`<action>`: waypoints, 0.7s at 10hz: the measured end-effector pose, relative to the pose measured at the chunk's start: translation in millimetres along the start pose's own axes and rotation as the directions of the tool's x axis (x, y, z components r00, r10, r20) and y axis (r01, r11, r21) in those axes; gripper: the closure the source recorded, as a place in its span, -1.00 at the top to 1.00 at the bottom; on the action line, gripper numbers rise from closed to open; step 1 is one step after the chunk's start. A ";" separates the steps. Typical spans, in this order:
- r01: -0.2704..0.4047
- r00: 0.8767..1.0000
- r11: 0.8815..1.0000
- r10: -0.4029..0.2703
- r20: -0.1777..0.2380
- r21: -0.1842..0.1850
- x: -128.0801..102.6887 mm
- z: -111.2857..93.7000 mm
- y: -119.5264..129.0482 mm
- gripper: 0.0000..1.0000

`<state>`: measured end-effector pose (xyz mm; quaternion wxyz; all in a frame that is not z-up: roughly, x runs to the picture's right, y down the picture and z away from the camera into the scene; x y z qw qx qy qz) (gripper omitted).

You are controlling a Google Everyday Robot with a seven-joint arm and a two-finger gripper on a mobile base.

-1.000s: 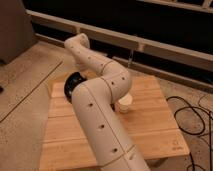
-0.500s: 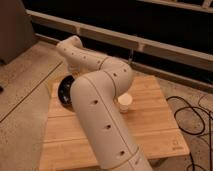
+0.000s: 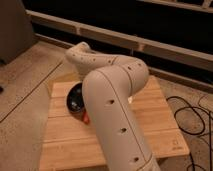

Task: Drag the ceramic bowl in a circle

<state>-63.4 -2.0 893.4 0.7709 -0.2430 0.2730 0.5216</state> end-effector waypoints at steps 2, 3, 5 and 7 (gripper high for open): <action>-0.051 0.999 0.998 0.051 -0.018 0.022 0.0 1.3 -21.6 -1.00; -0.072 0.997 0.997 0.073 -0.019 0.035 -5.1 1.3 -32.3 -1.00; -0.087 0.996 0.995 0.087 -0.011 0.047 -18.8 1.9 -47.6 -1.00; -0.104 0.995 0.993 0.104 -0.001 0.049 -31.1 4.2 -57.4 -1.00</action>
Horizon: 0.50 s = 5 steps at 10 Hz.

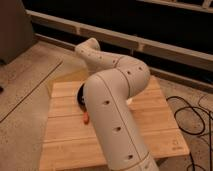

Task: Drag the ceramic bowl in a circle

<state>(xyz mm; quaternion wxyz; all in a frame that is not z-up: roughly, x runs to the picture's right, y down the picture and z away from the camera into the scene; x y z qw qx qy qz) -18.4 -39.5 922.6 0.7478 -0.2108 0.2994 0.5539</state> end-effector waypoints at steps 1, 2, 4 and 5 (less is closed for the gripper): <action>-0.005 1.000 1.000 0.005 0.002 0.000 -3.1 1.0 -1.7 -1.00; -0.004 1.000 1.000 0.004 0.002 -0.001 -3.2 1.0 -1.3 -1.00; -0.005 1.000 1.000 0.005 0.002 0.001 -3.5 0.7 -1.7 -1.00; -0.003 1.000 1.000 0.002 0.014 0.016 -8.0 -2.0 -5.1 -1.00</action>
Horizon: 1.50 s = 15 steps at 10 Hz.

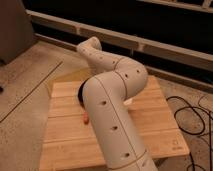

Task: Drag the ceramic bowl in a circle

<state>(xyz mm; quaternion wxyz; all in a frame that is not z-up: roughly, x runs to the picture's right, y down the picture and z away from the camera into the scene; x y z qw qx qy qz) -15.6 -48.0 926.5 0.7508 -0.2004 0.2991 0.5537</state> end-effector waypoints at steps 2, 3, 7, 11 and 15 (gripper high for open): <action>0.049 0.997 0.997 -0.052 0.063 0.055 -22.9 -19.1 3.2 -1.00; 0.074 0.993 0.995 -0.080 0.088 0.069 -31.0 -27.6 9.9 -1.00; 0.227 0.946 0.969 -0.244 0.214 0.098 -34.9 -69.5 63.5 -1.00; 0.270 0.939 0.963 -0.268 0.217 0.020 2.3 -53.1 97.4 -1.00; 0.287 0.941 0.956 -0.270 0.205 -0.059 27.4 -33.7 116.4 -1.00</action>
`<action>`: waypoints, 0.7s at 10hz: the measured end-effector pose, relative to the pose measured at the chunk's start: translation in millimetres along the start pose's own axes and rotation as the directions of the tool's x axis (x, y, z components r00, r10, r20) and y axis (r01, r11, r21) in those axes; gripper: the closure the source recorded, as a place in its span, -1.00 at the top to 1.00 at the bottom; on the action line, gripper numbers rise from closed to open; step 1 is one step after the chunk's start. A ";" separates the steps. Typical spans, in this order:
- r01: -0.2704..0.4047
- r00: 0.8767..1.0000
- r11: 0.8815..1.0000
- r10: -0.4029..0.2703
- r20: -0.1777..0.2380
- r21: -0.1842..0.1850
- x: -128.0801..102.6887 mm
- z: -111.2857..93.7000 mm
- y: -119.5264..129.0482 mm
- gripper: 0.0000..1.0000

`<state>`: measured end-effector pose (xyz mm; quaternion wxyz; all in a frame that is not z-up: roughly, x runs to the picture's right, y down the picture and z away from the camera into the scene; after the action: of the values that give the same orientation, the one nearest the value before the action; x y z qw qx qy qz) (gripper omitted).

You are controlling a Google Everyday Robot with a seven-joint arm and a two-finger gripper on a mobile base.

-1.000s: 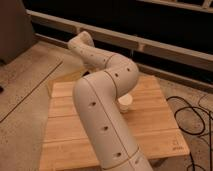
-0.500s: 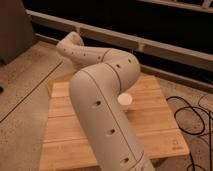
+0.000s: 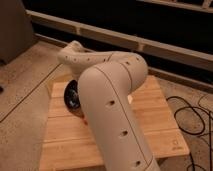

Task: Drag the ceramic bowl in a circle

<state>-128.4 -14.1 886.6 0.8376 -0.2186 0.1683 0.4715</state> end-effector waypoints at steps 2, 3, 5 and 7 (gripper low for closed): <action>-0.020 1.000 1.000 0.020 -0.019 -0.013 17.6 8.0 -4.3 -1.00; -0.033 0.999 0.999 0.033 -0.033 -0.002 24.6 11.0 -12.3 -1.00; -0.080 0.994 0.996 0.083 -0.072 0.039 38.0 17.4 -41.0 -1.00; -0.115 0.988 0.990 0.122 -0.094 0.078 38.3 20.5 -64.4 -1.00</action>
<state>-52.1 -5.5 898.7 0.8061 -0.2005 0.2390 0.5029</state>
